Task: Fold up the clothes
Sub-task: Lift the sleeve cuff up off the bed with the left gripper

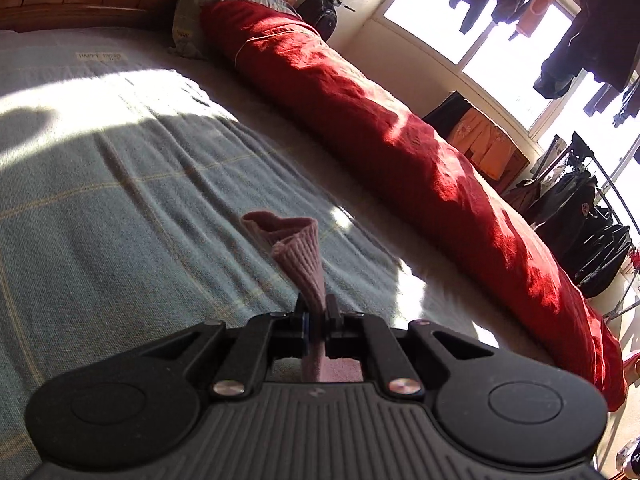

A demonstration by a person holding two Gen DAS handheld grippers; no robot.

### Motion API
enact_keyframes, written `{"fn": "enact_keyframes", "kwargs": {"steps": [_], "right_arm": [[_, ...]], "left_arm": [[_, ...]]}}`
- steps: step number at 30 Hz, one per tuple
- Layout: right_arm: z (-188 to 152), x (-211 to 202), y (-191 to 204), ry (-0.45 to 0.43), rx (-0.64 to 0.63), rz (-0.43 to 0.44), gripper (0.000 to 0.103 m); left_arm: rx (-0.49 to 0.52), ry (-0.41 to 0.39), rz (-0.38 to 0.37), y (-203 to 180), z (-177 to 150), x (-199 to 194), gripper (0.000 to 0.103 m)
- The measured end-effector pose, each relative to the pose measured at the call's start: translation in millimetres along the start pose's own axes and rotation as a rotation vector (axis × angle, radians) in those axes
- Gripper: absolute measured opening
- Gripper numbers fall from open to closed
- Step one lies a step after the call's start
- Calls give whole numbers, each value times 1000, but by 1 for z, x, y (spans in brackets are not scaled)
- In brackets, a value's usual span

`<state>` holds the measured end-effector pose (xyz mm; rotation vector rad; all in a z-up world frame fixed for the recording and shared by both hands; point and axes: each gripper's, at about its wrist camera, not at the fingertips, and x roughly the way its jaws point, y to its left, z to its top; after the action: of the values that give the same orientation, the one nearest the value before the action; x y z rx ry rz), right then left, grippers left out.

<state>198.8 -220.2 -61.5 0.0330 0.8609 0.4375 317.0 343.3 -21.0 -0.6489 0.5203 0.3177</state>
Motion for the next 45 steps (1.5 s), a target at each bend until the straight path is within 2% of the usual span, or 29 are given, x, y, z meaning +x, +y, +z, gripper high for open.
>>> {"fn": "enact_keyframes", "kwargs": {"steps": [6, 13, 31, 45], "right_arm": [[-6, -19, 2, -25, -2, 59, 103], [-18, -38, 7, -30, -57, 123, 103], [-33, -66, -16, -72, -27, 185, 103], [-42, -66, -30, -79, 1, 221, 103]], "left_arm": [[144, 12, -32, -61, 1, -15, 5], [261, 38, -79, -132, -10, -25, 5], [412, 80, -160, -262, -48, -24, 5], [512, 125, -254, -354, -88, -17, 5]]}}
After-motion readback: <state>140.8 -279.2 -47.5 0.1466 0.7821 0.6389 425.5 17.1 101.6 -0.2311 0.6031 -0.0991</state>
